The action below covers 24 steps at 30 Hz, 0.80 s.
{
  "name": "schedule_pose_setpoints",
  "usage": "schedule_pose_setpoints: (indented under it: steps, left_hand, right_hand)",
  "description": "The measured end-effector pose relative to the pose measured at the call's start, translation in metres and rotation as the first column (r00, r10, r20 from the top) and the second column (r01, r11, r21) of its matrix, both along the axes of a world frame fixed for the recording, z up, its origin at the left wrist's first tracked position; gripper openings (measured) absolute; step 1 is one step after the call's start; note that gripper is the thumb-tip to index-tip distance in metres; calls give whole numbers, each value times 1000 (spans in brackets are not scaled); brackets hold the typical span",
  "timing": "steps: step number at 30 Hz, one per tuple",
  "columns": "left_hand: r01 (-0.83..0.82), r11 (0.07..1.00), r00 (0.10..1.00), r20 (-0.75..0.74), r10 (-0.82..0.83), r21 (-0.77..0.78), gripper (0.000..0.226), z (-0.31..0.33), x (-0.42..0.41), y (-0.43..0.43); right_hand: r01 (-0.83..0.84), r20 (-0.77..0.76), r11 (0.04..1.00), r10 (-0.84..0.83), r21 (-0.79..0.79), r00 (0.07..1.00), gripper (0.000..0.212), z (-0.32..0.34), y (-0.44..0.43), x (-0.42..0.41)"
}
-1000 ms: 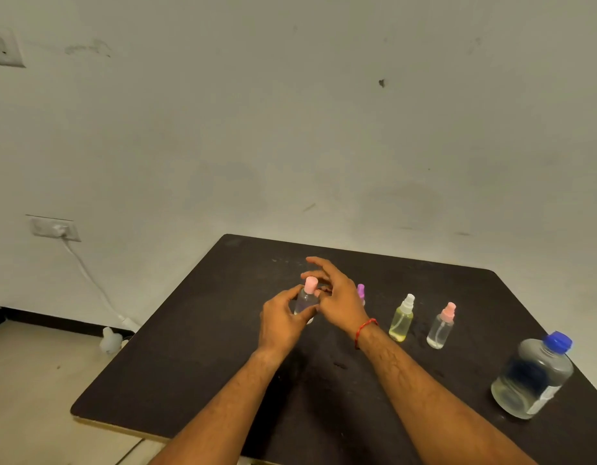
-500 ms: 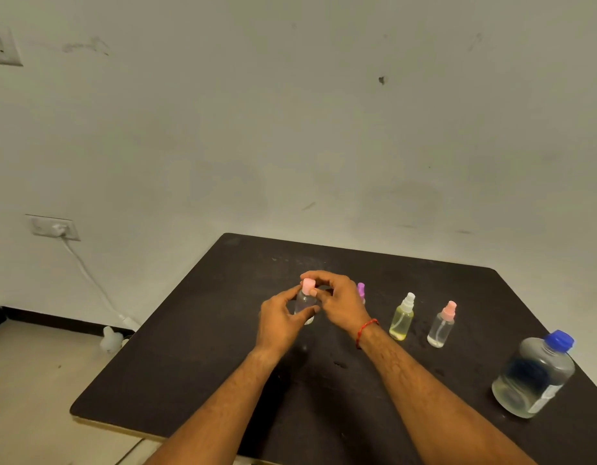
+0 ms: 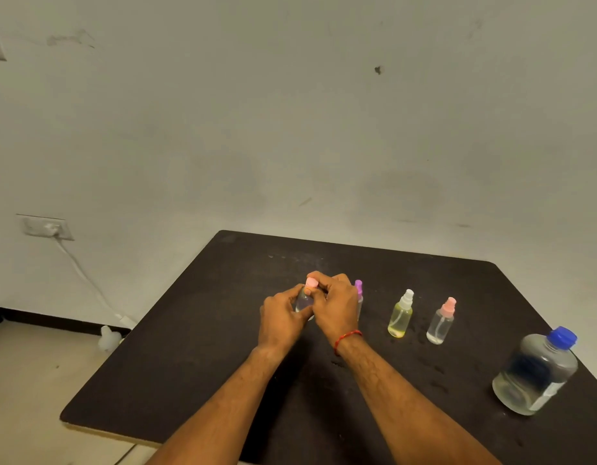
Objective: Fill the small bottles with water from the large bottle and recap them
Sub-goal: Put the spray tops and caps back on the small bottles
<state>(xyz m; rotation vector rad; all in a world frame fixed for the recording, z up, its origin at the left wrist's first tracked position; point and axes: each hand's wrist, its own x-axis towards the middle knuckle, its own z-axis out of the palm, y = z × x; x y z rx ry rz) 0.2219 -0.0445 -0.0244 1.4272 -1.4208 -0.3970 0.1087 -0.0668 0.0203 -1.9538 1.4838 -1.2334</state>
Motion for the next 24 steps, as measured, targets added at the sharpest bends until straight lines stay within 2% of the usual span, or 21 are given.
schedule_pose_setpoints:
  steps: [5, 11, 17, 24]
  left_hand:
    - [3, 999, 1000, -10, -3, 45, 21, -3, -2, -9]
    - [16, 995, 1000, 1, -16, 98, 29, -15, 2, -23]
    - [34, 990, 998, -66, -26, 137, 21, -20, 1, -29]
    - [8, 978, 996, -94, 11, 207, 39, -24, -3, -36]
  right_hand:
    - [7, 77, 999, -11, 54, 997, 27, -6, -6, 3]
    - [-87, 136, 984, 66, 155, 989, 53, -15, -11, -2]
    - [-127, 151, 981, 105, 145, 983, 49, -23, -1, -15]
    - [-96, 152, 988, 76, 124, 985, 45, -32, 4, -30]
